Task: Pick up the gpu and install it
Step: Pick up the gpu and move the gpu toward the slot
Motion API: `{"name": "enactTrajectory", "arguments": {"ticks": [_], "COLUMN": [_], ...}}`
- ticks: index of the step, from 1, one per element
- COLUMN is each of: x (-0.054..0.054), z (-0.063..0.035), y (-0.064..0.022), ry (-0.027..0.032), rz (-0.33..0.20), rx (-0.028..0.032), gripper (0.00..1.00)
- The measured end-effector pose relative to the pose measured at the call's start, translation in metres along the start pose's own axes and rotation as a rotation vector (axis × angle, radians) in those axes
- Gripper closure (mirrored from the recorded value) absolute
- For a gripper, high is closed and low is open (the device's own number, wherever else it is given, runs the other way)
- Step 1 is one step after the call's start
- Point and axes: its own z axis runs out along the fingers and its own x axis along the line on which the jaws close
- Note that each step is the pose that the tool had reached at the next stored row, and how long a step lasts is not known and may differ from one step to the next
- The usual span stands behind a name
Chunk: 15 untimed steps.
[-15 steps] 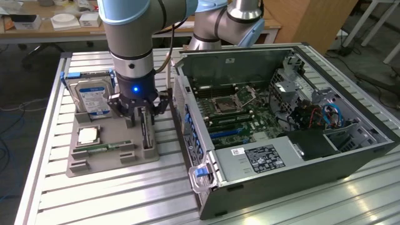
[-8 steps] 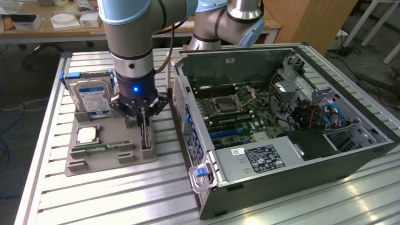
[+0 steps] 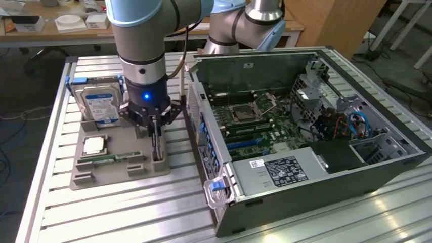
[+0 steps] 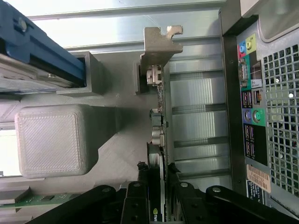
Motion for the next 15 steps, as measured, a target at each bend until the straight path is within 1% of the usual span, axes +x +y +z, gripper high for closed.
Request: {"name": "enactTrajectory", "arguments": {"ticks": [7,8,11,15], "x": [0.0,0.0,0.0,0.0], "z": [-0.0007,-0.0021,-0.0109,-0.0138], "y": [0.0,0.0001,0.0004,0.0006], "ry": [-0.0003,-0.0004,-0.0001,-0.0002], "rz": [0.0,0.0,0.0,0.0], "rx": [0.0005,0.0004,0.0007,0.0006], "gripper": [0.73,0.73,0.73,0.73]}}
